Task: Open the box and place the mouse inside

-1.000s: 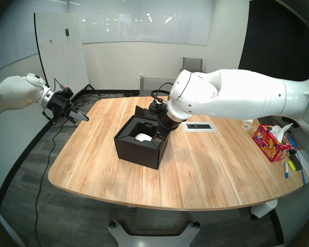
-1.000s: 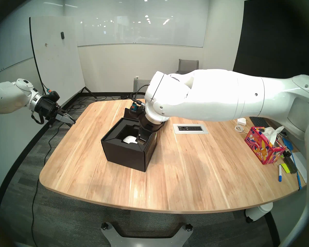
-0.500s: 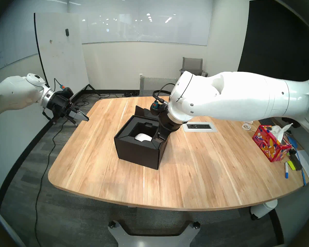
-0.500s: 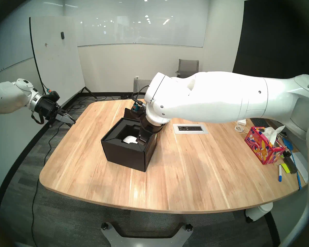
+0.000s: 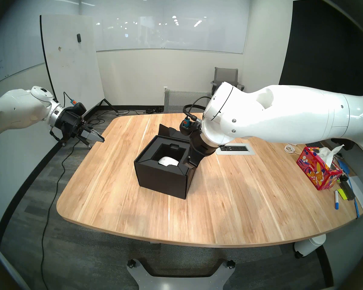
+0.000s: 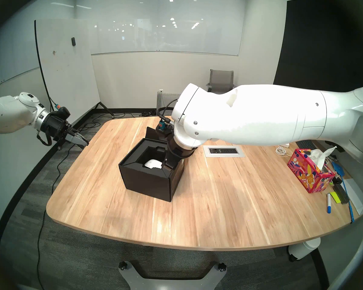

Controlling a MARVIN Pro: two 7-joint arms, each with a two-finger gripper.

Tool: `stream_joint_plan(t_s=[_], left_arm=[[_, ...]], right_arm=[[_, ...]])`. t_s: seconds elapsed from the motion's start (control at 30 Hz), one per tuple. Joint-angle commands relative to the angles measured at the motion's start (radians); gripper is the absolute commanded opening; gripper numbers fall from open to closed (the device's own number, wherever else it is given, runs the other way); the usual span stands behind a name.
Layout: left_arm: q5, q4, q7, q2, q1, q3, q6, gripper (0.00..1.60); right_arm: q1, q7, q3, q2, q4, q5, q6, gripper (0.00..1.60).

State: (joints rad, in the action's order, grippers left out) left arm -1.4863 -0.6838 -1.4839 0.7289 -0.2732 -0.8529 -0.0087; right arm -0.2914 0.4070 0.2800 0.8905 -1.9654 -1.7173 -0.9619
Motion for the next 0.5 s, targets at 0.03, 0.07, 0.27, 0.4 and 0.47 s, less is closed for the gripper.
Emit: stream_joint_plan(t_s=[0.03, 0.07, 0.27, 0.4, 0.47], left_arm=[[-0.005, 0.002, 0.0, 0.0, -0.018, 0.006, 0.0, 0.0], [-0.005, 0.002, 0.0, 0.0, -0.017, 0.006, 0.0, 0.0], [-0.004, 0.002, 0.0, 0.001, -0.017, 0.006, 0.0, 0.0], [-0.004, 0.002, 0.0, 0.001, -0.017, 0.006, 0.0, 0.0], [-0.004, 0.002, 0.0, 0.001, -0.017, 0.006, 0.0, 0.0]], right_arm=[[-0.056, 0.097, -0.01, -0.058, -0.081, -0.1, 0.002, 1.6], [-0.06, 0.112, -0.008, -0.067, -0.096, -0.117, 0.002, 1.6], [-0.061, 0.163, 0.01, -0.117, -0.169, -0.17, 0.002, 1.6], [-0.065, 0.219, 0.029, -0.161, -0.232, -0.212, 0.002, 1.6], [-0.065, 0.23, 0.034, -0.17, -0.245, -0.218, 0.002, 1.6]])
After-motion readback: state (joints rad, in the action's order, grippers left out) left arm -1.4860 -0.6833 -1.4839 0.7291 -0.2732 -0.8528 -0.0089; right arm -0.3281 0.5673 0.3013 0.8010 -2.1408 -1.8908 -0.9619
